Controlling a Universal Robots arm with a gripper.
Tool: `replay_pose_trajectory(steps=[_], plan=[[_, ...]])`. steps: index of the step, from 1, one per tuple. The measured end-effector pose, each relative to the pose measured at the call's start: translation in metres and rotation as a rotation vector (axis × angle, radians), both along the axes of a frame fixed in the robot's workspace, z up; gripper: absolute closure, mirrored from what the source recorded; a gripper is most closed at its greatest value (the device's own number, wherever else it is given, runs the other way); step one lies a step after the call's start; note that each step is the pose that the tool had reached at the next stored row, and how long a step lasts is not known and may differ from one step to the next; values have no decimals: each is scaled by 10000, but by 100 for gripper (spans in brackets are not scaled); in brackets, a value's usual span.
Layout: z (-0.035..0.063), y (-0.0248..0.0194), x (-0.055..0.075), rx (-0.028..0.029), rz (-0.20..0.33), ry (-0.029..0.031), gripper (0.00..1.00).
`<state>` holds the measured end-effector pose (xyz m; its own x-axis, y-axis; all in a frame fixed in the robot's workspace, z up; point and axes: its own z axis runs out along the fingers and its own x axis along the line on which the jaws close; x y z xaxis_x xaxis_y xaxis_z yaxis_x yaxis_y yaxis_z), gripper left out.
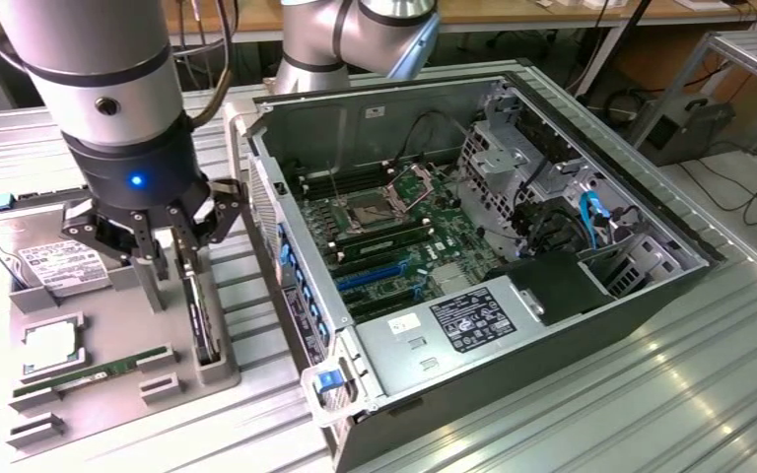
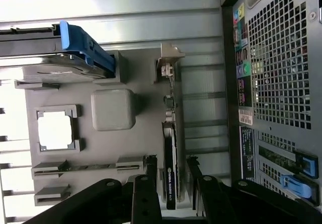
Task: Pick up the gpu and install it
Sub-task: 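Pick up the gpu and move the gpu toward the slot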
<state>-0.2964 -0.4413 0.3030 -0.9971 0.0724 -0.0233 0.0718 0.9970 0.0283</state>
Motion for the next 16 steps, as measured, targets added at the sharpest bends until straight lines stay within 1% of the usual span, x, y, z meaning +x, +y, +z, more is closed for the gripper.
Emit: replay_pose_trajectory(steps=[3,5,6,16], plan=[[-65,0,18,-1,1,1,64],[-154,-4,26,-1,9,0,64],[-183,-6,28,-1,11,0,64],[-384,-7,32,-1,82,0,64]])
